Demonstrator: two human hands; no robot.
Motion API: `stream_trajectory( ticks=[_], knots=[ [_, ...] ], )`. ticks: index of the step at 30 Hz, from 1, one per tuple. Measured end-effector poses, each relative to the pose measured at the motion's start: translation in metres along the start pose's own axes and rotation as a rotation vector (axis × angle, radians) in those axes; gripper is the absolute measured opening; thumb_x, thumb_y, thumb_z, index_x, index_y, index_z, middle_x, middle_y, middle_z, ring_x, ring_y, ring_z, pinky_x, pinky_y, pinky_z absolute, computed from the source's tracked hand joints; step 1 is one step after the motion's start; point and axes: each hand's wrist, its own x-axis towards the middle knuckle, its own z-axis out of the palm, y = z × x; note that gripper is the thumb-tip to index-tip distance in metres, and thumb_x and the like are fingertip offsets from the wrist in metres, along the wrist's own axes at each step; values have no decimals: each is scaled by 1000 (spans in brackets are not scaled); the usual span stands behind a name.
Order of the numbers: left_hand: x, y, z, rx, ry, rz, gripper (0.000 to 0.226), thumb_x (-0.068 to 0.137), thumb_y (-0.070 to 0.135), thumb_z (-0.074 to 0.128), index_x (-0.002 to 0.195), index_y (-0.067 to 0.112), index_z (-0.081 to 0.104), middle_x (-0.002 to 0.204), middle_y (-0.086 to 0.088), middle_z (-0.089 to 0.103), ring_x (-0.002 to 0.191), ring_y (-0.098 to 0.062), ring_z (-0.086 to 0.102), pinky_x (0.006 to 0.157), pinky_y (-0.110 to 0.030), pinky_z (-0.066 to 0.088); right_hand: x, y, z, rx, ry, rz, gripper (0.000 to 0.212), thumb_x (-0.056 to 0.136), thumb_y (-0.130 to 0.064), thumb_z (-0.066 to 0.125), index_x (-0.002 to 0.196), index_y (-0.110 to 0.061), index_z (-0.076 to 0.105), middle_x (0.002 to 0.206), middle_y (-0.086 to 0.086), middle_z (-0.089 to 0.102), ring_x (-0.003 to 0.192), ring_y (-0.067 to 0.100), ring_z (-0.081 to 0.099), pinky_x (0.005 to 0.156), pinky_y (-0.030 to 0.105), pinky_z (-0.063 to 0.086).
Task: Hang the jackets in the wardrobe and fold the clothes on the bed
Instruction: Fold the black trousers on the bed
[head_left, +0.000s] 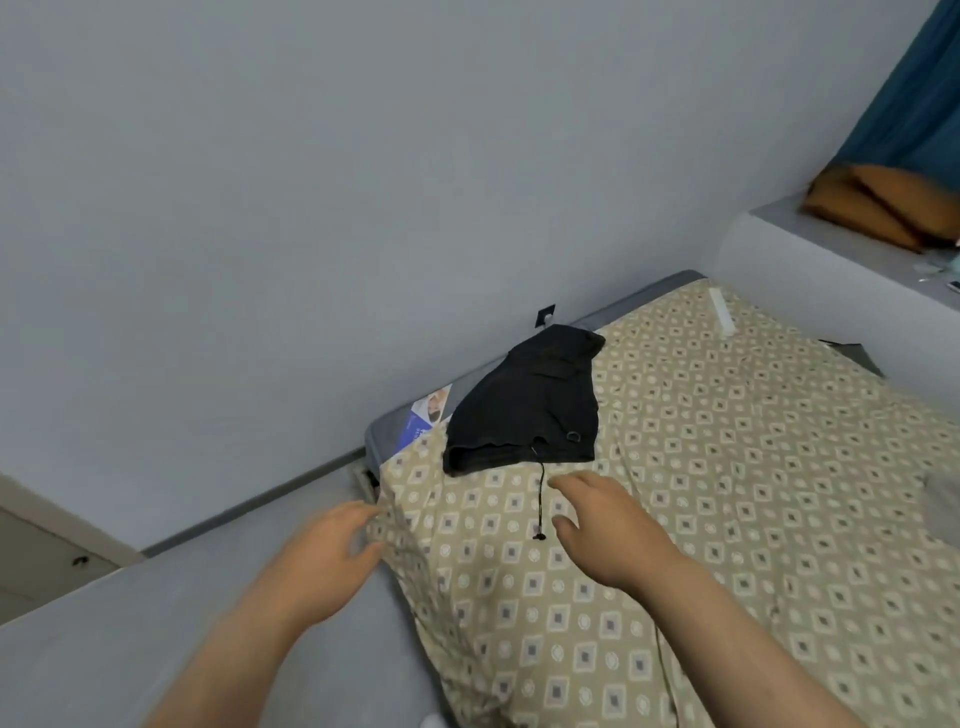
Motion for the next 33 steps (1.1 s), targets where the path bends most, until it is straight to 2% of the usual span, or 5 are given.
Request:
stream_trajectory(
  ticks=[5,9,12,24,33],
  knots=[
    [57,-13,-14,-27,-20,-74,48,98,31,54,144,21,48,150,2,46,137,-17,43,110,-29,31,53,-4,9,-20,-85,25,48,98,-31,46,146,-24,42,144,-2,46,132,22,41,101,35,41],
    [75,-19,-9,-126,-17,-90,36,96,24,57,133,21,59,137,0,58,109,-19,55,91,-28,37,72,8,13,-110,-184,57,51,98,-33,48,147,-23,39,153,6,33,141,27,28,109,38,34],
    [84,-28,2,-136,-56,-173,42,97,28,57,139,23,54,144,1,52,121,-22,53,101,-33,35,92,24,14,-168,-153,88,51,98,-30,49,148,-20,39,159,12,21,147,27,15,116,39,25],
    [166,-34,101,-257,13,-331,45,94,27,60,139,21,54,144,-5,52,129,-25,51,106,-34,36,217,105,68,-145,-230,12,47,96,-23,55,142,-14,48,144,14,40,136,34,32,108,39,34],
    [276,-6,246,-261,-14,-368,71,95,34,58,156,28,20,165,4,2,151,-15,11,118,-35,22,318,230,167,-218,-331,-136,49,90,-4,50,138,-12,48,144,13,31,136,36,25,107,41,35]
  ],
)
